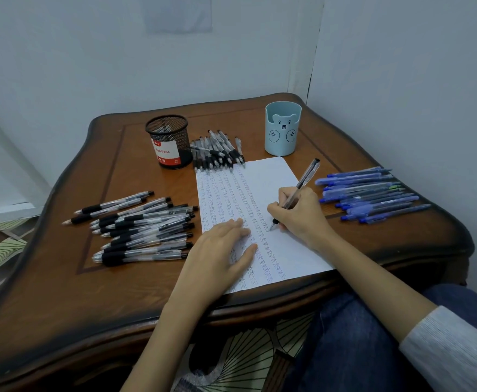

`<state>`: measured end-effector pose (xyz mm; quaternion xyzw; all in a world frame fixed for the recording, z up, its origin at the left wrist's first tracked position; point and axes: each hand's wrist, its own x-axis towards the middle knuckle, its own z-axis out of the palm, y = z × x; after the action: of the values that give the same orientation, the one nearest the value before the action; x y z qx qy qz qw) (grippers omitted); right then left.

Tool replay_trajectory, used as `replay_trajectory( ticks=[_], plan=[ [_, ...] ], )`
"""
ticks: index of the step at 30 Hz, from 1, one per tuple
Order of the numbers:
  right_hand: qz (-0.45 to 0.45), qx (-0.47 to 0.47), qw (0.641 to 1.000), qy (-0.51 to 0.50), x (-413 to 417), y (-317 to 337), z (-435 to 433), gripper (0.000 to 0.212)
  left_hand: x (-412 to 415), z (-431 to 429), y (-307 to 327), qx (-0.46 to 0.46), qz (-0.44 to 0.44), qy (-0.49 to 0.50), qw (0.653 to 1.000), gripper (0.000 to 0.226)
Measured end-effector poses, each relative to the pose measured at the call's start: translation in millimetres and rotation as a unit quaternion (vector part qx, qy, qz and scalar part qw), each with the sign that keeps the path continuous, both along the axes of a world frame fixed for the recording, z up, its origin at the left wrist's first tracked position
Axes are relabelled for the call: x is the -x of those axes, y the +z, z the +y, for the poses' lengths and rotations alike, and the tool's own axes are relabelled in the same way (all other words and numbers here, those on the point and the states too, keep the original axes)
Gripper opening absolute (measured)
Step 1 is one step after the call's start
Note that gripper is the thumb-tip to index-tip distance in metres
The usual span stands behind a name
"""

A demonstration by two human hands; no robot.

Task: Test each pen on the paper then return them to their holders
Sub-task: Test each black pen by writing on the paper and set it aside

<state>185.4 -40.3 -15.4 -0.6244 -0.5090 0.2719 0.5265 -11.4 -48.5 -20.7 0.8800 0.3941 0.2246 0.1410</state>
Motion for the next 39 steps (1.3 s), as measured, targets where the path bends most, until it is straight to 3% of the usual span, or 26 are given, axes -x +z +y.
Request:
replay_trajectory(
  ticks=[8,12,14,16,20,25,29,34,39],
  plan=[
    [-0.005,-0.002,1.000,-0.006,0,-1,1,0.027,0,-1,2,-0.002,0.000,-0.001,1.000,0.039],
    [0.209,0.023,0.978,0.003,-5,7,-1,0.033,0,-1,3,0.002,-0.001,-0.001,1.000,0.040],
    [0.256,0.032,0.966,-0.002,-5,11,-1,0.030,0,-1,3,0.003,-0.002,-0.002,1.000,0.039],
    [0.248,0.034,0.968,-0.002,-5,12,-2,0.024,0,-1,3,0.003,-0.003,-0.003,1.000,0.039],
    [0.210,0.019,0.978,0.006,-7,13,-5,0.037,1,-1,4,0.008,-0.007,-0.001,1.000,0.039],
    [0.143,0.023,0.990,0.000,-4,16,-6,0.021,0,-2,6,0.004,-0.006,0.007,1.000,0.040],
    [0.118,0.029,0.992,0.016,-5,15,-7,0.023,0,-3,7,0.004,-0.003,0.007,1.000,0.041],
    [0.121,0.034,0.992,0.011,-4,13,-5,0.026,0,-3,6,0.005,-0.005,0.008,1.000,0.042],
    [0.194,0.084,0.977,0.027,-7,16,2,0.027,0,0,7,0.021,-0.016,0.007,1.000,0.040]
  ],
)
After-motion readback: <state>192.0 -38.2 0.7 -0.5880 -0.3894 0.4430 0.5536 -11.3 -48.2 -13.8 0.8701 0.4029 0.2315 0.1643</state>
